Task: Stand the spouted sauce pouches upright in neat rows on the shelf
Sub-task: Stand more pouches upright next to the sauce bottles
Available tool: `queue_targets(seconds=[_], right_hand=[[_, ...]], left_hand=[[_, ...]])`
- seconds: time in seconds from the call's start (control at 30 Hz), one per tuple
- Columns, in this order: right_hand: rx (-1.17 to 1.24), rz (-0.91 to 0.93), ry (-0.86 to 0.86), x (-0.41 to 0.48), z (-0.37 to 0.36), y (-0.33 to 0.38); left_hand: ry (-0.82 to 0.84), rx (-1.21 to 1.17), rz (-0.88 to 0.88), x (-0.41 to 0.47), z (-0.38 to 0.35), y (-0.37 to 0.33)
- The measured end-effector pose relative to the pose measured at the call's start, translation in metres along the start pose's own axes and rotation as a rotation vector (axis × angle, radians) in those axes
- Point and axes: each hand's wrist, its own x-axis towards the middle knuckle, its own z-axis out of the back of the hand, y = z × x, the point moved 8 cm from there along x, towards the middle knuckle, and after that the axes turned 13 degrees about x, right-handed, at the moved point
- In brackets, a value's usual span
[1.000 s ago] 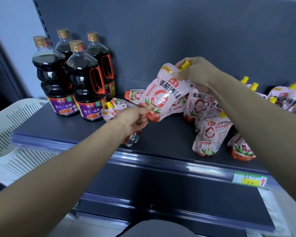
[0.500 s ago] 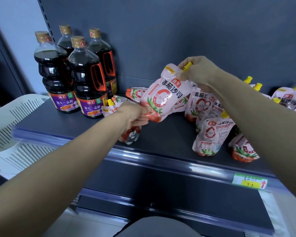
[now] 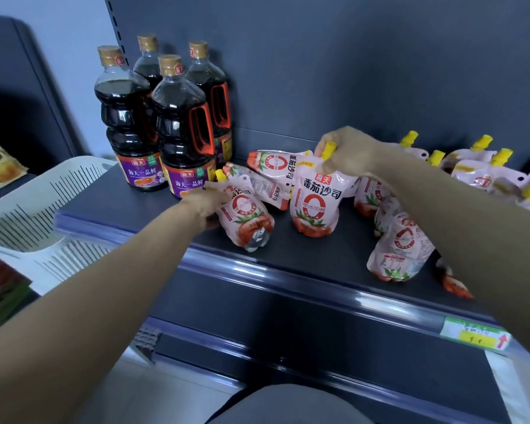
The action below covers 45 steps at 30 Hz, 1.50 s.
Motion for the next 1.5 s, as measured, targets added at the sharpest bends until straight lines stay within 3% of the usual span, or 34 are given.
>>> queue_targets(seconds=[0.1,0.2,0.3,0.47,0.53,0.67,0.73,0.93,1.13,1.23,1.37,1.5], right_hand=[[-0.010,-0.021,0.008,-0.003,0.002,-0.002],[0.002,-0.011,-0.025,-0.004,0.008,-0.005],[0.038,0.008,-0.055,-0.006,0.014,-0.005],[0.192,0.290,-0.350,-0.016,0.035,0.038],[0.182,0.347,-0.319,-0.016,0.027,0.056],[0.073,0.254,0.009,-0.006,-0.019,0.062],[0.059,0.240,0.072,-0.001,-0.033,0.058],[0.020,0.229,0.081,0.004,-0.047,0.055],[-0.032,0.198,-0.132,0.003,-0.017,0.065],[0.151,0.180,-0.237,0.006,0.015,0.075],[0.443,0.137,-0.303,0.010,0.034,0.077],[0.693,0.068,-0.346,0.016,0.035,0.062]], left_hand=[[0.053,-0.101,0.031,0.014,-0.011,0.004],[-0.031,-0.123,0.048,0.026,-0.010,0.006],[-0.003,-0.177,0.007,0.013,-0.017,-0.006],[0.174,-0.280,-0.189,-0.006,-0.031,-0.040],[0.237,-0.303,-0.267,-0.015,-0.033,-0.049],[0.326,-0.322,-0.375,-0.030,-0.037,-0.055],[0.381,-0.310,-0.406,-0.035,-0.039,-0.055],[0.435,-0.197,-0.432,-0.040,-0.045,-0.053],[0.371,-0.049,-0.393,-0.030,-0.031,-0.049],[0.375,-0.069,-0.280,-0.029,-0.032,-0.038],[0.461,-0.278,-0.237,-0.040,-0.048,-0.047],[0.312,-0.384,-0.217,-0.034,-0.049,-0.054]])
